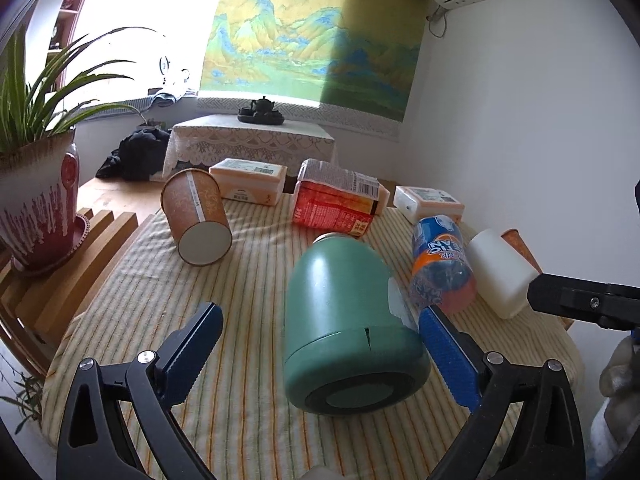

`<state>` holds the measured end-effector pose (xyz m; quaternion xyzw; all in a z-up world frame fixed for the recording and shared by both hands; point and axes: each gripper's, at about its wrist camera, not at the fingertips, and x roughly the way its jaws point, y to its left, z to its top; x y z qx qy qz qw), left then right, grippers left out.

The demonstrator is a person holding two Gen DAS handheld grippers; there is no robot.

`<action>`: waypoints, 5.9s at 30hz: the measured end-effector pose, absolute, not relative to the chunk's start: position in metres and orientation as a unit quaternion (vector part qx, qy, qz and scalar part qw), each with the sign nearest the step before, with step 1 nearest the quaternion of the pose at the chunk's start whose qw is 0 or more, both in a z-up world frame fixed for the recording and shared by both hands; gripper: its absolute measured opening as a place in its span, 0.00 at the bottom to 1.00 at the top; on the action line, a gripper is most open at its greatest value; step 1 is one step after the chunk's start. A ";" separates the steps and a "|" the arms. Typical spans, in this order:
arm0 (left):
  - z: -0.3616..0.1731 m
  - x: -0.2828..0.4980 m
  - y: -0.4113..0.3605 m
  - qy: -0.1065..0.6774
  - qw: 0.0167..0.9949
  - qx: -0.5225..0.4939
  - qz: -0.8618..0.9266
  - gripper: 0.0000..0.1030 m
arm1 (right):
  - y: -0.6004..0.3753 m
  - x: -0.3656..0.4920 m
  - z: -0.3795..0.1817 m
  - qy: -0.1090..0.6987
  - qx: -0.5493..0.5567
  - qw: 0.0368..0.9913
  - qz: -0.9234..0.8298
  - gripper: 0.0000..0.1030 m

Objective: Flip cup upside down

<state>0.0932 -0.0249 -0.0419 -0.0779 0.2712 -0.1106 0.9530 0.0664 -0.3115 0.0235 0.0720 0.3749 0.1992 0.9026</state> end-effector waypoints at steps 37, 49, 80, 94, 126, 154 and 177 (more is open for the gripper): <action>-0.060 0.105 -0.045 0.325 0.936 -0.053 -0.126 0.79 | -0.294 0.094 0.016 0.411 -0.005 0.875 0.255 0.63; -0.019 0.095 -0.021 0.369 0.915 0.048 -0.153 0.79 | -0.275 0.089 0.010 0.404 0.041 0.866 0.293 0.63; 0.009 0.183 -0.037 0.375 0.904 0.074 -0.190 0.79 | -0.278 0.100 -0.004 0.403 0.064 0.872 0.271 0.63; 0.029 0.142 -0.020 0.317 0.931 0.037 -0.176 0.86 | -0.275 0.060 0.011 0.340 0.018 0.921 0.191 0.67; 0.012 0.041 0.024 0.192 0.978 -0.055 -0.050 0.99 | -0.282 0.006 0.028 0.207 -0.001 0.978 0.005 0.84; 0.014 0.029 0.019 0.188 0.980 -0.039 -0.044 0.99 | -0.286 -0.005 0.031 0.190 0.004 0.982 -0.016 0.84; 0.015 0.027 0.013 0.188 0.981 -0.024 -0.042 0.99 | -0.287 -0.006 0.030 0.193 0.004 0.981 -0.015 0.85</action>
